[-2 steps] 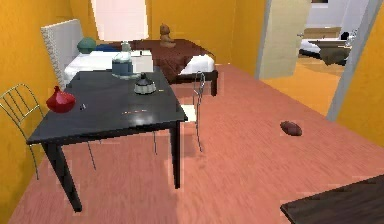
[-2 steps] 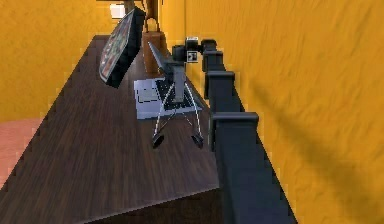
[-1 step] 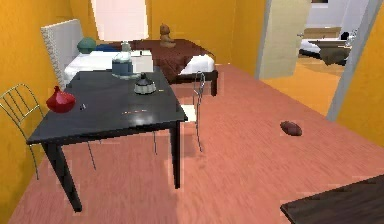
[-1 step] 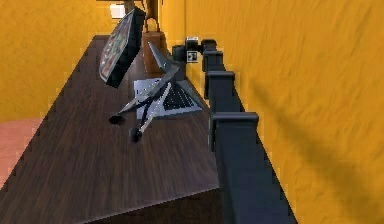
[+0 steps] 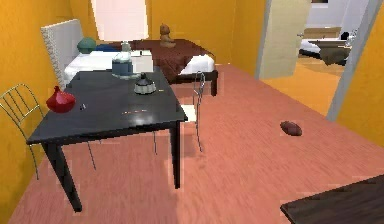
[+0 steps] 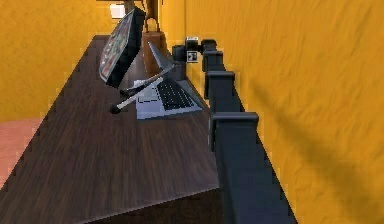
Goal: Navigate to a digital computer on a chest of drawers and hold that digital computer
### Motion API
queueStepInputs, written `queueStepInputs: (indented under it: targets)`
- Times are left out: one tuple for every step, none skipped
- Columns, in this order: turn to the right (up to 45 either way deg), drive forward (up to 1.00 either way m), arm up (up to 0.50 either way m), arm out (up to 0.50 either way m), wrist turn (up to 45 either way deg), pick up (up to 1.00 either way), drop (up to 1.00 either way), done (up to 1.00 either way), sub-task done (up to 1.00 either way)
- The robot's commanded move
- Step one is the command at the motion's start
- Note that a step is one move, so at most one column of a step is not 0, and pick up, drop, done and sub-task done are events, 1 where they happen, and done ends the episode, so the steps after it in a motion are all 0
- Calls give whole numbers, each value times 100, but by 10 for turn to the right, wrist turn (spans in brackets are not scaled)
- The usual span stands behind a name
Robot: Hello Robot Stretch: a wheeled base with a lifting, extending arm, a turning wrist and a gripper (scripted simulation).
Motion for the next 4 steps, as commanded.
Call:
queueStepInputs:
  targets:
    - [0,0,0,0,210,0,0,0,0]
    - [0,0,-12,0,0,0,0,0,0]
    - [0,0,0,0,0,100,0,0,0]
    - [0,0,10,0,0,0,0,0,0]
